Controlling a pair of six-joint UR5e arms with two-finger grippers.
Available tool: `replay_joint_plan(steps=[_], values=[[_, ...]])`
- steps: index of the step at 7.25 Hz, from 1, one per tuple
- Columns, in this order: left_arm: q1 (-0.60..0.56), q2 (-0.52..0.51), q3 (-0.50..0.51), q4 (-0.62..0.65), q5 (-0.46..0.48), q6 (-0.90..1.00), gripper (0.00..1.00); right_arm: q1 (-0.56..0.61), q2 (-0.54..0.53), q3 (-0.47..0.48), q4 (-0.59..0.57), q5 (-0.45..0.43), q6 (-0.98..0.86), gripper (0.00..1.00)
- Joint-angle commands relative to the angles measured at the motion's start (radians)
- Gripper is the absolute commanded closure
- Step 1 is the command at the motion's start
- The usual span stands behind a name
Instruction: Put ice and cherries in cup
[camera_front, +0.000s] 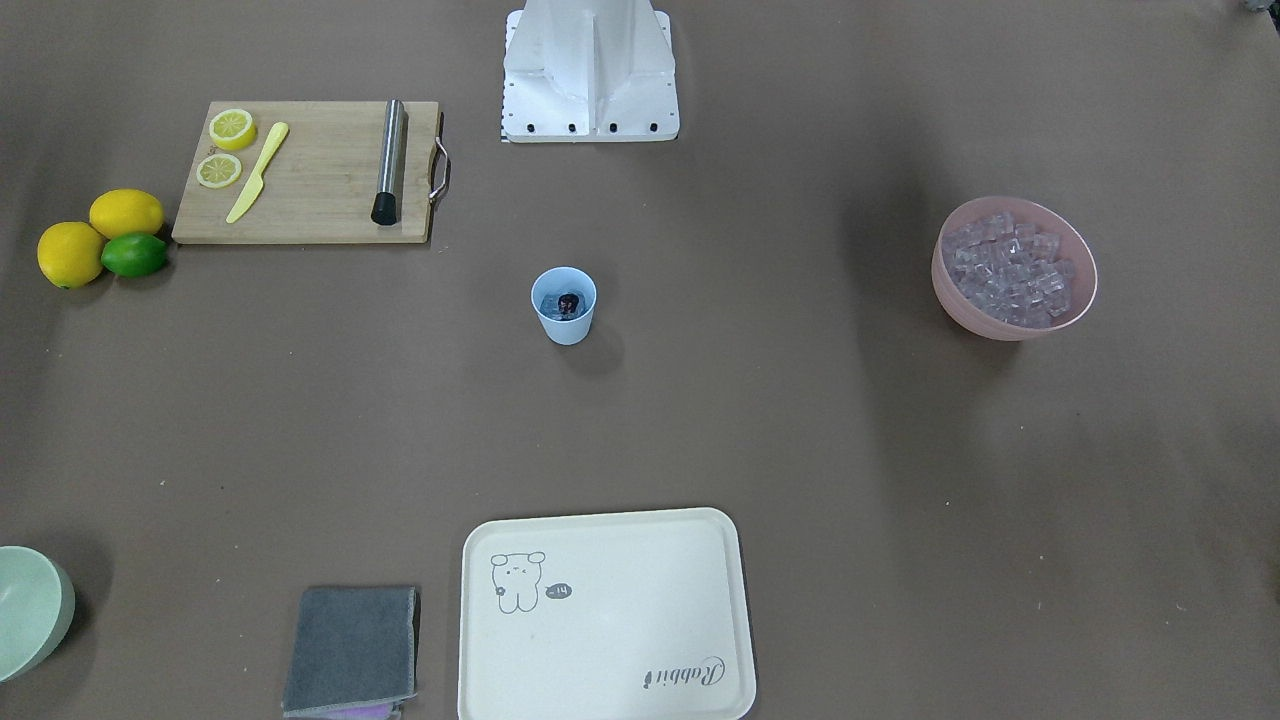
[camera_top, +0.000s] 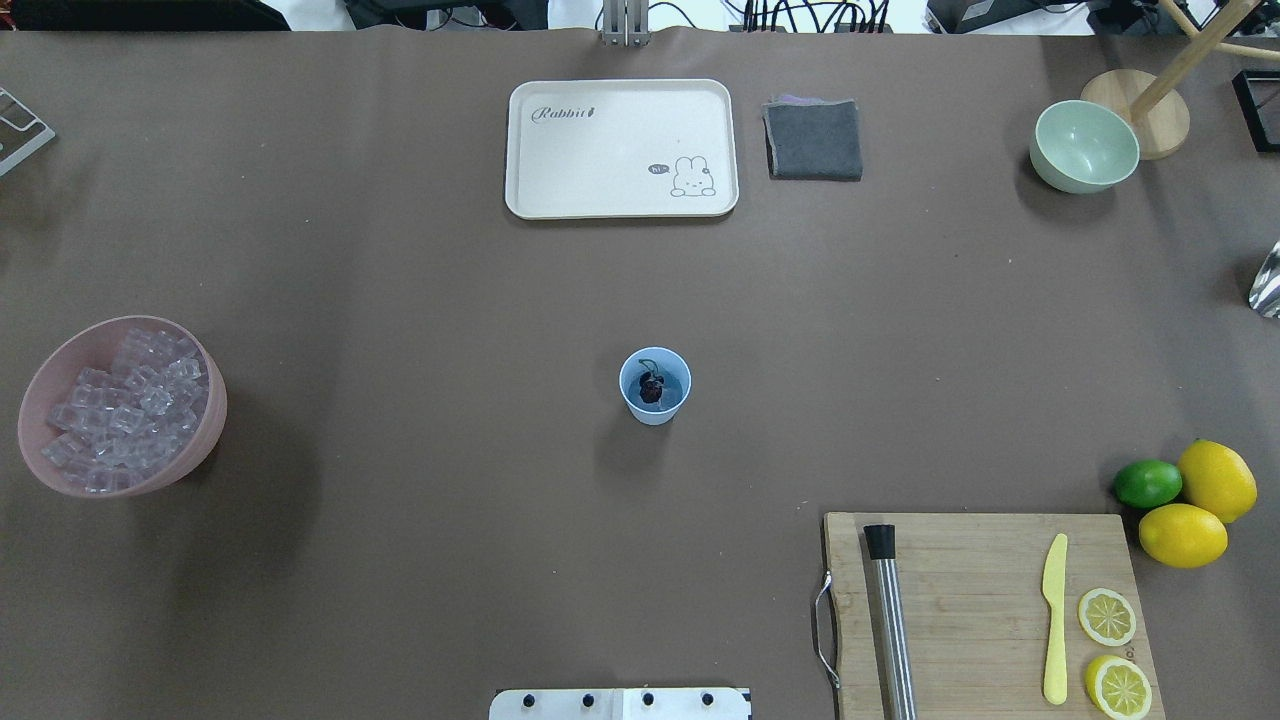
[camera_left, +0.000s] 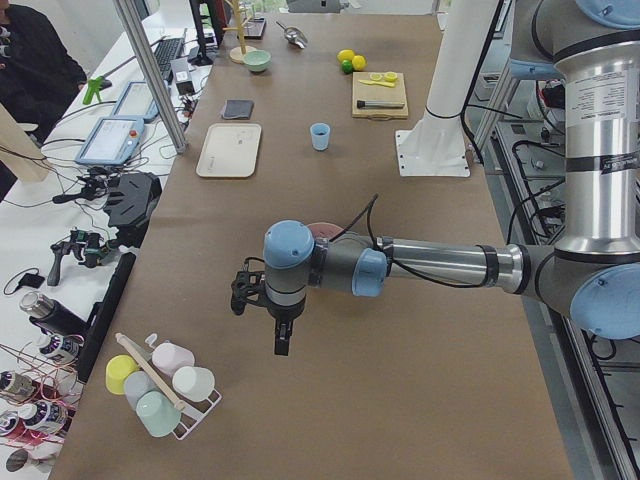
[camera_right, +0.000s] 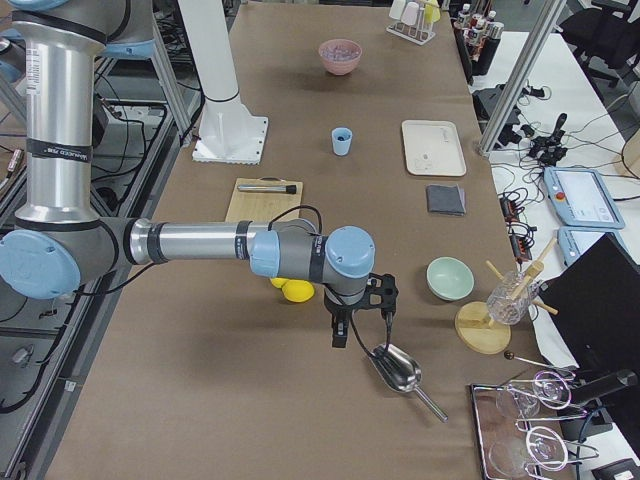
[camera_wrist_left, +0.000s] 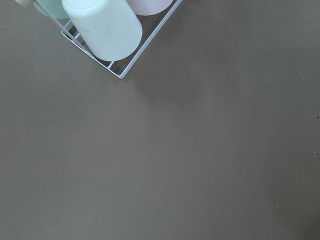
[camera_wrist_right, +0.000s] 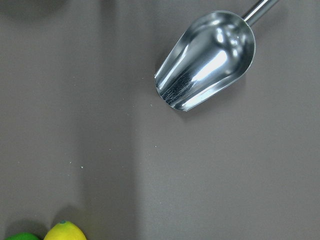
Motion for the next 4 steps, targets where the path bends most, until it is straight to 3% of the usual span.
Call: replay_joint_plan(steps=[1,4], values=[[-0.001,-0.005,0.001,0.002,0.001,0.000,0.02,0.000,-0.001,0.000,0.001,-0.001,0.000,0.00],[-0.003,-0.015,0.001,0.003,0.007,0.000,0.02,0.000,-0.002,-0.001,0.001,0.003,0.000,0.00]])
